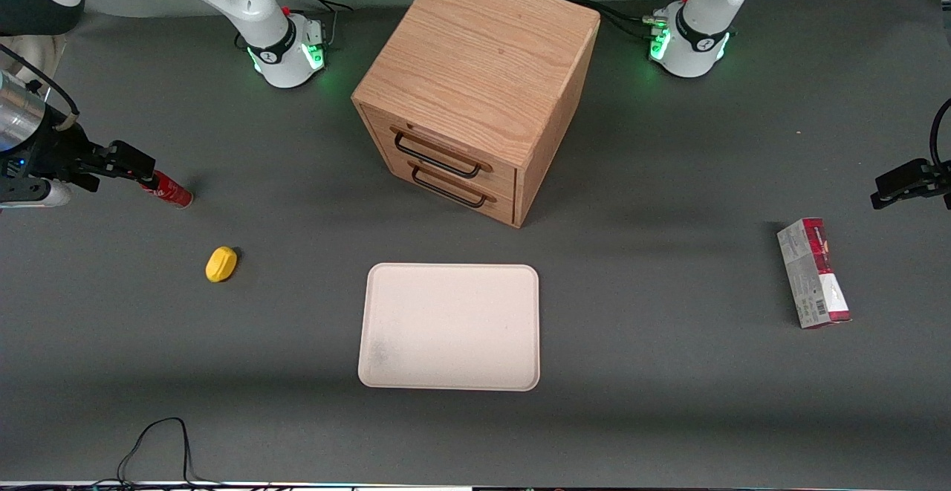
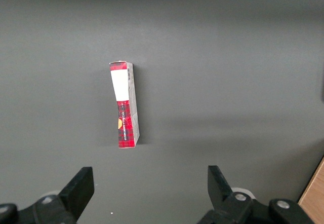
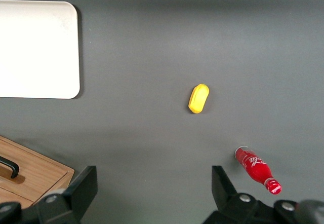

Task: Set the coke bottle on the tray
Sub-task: 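Lower the open right gripper toward the red Coca-Cola bottle's neck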

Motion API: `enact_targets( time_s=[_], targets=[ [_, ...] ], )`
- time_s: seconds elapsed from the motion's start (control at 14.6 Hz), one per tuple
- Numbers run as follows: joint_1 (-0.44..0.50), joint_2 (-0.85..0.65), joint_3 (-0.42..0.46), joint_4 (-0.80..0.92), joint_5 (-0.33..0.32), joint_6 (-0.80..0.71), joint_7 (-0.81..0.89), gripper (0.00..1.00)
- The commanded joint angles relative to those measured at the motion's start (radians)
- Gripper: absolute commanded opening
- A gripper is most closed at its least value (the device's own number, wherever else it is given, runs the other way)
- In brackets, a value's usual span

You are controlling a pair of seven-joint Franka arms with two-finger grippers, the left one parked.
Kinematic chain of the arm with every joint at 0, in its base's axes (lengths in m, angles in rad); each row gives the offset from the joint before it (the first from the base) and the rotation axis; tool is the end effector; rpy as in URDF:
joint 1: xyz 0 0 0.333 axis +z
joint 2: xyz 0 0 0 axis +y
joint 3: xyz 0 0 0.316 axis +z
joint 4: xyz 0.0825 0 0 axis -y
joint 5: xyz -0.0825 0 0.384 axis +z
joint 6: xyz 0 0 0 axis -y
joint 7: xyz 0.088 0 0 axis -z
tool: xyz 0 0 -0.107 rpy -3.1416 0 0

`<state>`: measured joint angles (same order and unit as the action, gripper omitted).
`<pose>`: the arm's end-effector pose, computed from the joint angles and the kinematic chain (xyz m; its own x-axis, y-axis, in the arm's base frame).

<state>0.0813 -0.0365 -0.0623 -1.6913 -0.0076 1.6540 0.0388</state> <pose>0.5483 0.0091 0.5947 0.9998 -0.0191 -0.0007 -0.0191 -0.9998 0.0053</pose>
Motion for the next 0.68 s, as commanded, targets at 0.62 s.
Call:
enact_targets(
  time_s=[0.62],
  targets=[
    [-0.017,-0.072,-0.184,-0.207,-0.032,0.056,-0.192,1.0]
  ],
)
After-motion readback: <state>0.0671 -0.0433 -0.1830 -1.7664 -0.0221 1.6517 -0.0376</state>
